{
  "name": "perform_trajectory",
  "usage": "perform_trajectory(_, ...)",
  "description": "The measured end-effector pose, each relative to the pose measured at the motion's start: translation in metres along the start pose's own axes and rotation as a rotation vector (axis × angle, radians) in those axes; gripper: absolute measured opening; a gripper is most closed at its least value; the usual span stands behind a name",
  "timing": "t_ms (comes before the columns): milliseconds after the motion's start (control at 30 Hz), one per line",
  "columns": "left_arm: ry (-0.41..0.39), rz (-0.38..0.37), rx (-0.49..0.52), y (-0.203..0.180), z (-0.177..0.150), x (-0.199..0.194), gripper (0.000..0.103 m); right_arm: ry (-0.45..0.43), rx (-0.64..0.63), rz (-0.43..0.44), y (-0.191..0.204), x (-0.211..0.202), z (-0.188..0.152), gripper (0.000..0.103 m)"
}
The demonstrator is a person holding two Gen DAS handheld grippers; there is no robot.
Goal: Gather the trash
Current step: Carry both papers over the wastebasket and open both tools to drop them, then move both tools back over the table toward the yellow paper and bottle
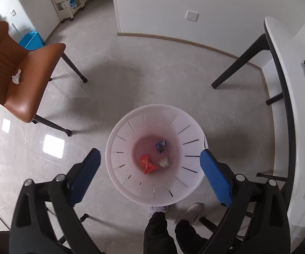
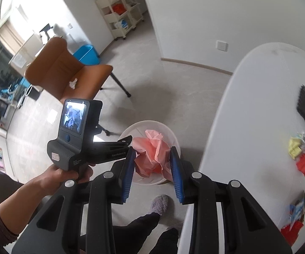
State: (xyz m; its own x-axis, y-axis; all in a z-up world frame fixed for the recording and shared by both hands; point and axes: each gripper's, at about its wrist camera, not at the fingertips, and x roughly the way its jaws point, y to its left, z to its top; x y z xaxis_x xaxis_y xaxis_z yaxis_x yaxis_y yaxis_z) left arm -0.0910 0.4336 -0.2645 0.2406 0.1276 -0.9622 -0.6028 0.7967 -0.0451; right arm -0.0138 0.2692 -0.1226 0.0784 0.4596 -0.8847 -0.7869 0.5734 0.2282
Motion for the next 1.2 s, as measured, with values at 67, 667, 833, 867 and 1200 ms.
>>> perform_trajectory(67, -0.008, 0.009, -0.012, 0.005, -0.001, -0.008, 0.091, 0.007, -0.020, 0.009, 0.006, 0.007, 0.003, 0.034)
perform_trajectory(667, -0.087, 0.127, -0.218, 0.085, -0.047, -0.089, 0.095, 0.200, -0.120, 0.066, 0.049, 0.157, -0.002, 0.077)
perform_trajectory(833, -0.095, 0.133, -0.218, 0.081, -0.052, -0.099, 0.095, 0.212, -0.140, 0.028, 0.055, 0.157, -0.010, 0.092)
perform_trajectory(867, -0.098, 0.136, -0.213, 0.080, -0.053, -0.101, 0.095, 0.201, -0.139, 0.028, 0.055, 0.153, -0.009, 0.094)
perform_trajectory(1200, -0.171, 0.129, -0.155, 0.044, -0.055, -0.148, 0.095, 0.055, -0.066, -0.055, 0.034, 0.059, -0.008, 0.101)
